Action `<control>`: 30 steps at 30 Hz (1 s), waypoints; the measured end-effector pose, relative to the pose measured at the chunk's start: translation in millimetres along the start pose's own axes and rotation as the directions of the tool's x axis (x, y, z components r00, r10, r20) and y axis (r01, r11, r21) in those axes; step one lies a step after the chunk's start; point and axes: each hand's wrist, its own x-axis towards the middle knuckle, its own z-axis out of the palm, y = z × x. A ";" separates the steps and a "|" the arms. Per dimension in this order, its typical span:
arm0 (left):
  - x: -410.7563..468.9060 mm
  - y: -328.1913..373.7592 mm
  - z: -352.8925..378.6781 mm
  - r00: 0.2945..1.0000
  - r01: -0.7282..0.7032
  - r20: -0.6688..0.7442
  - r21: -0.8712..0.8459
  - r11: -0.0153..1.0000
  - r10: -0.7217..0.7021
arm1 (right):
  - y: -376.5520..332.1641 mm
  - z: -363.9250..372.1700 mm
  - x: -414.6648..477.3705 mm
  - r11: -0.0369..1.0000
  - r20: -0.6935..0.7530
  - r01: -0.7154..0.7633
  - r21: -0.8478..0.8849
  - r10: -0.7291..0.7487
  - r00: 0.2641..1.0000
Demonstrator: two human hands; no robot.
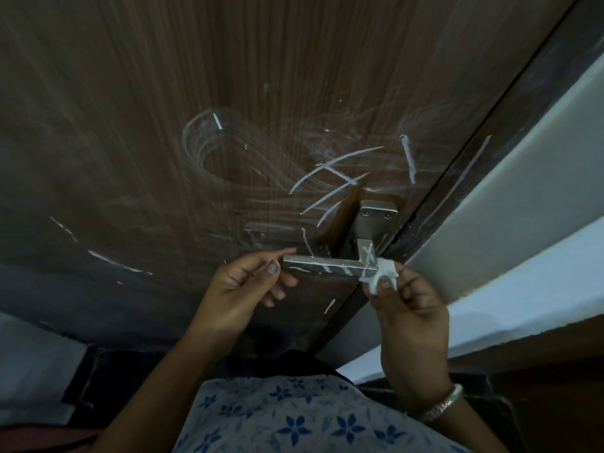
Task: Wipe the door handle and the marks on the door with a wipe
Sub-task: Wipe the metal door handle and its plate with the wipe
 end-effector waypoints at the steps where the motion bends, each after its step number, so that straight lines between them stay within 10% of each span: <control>1: -0.5 -0.5 0.6 1.000 -0.002 -0.007 0.007 1.000 0.002 | -0.5 2.8 0.8 0.997 -0.013 -0.056 0.057 0.057 0.998; 7: -3.3 1.7 4.1 0.999 -0.003 -0.045 0.018 1.000 0.004 | 0.6 11.5 -1.5 0.657 0.137 -0.513 0.552 0.535 0.833; 30: -6.7 9.2 9.3 0.992 -0.065 -0.101 0.115 0.991 0.076 | 12.9 50.2 -6.2 0.474 0.457 -0.763 0.440 0.612 0.645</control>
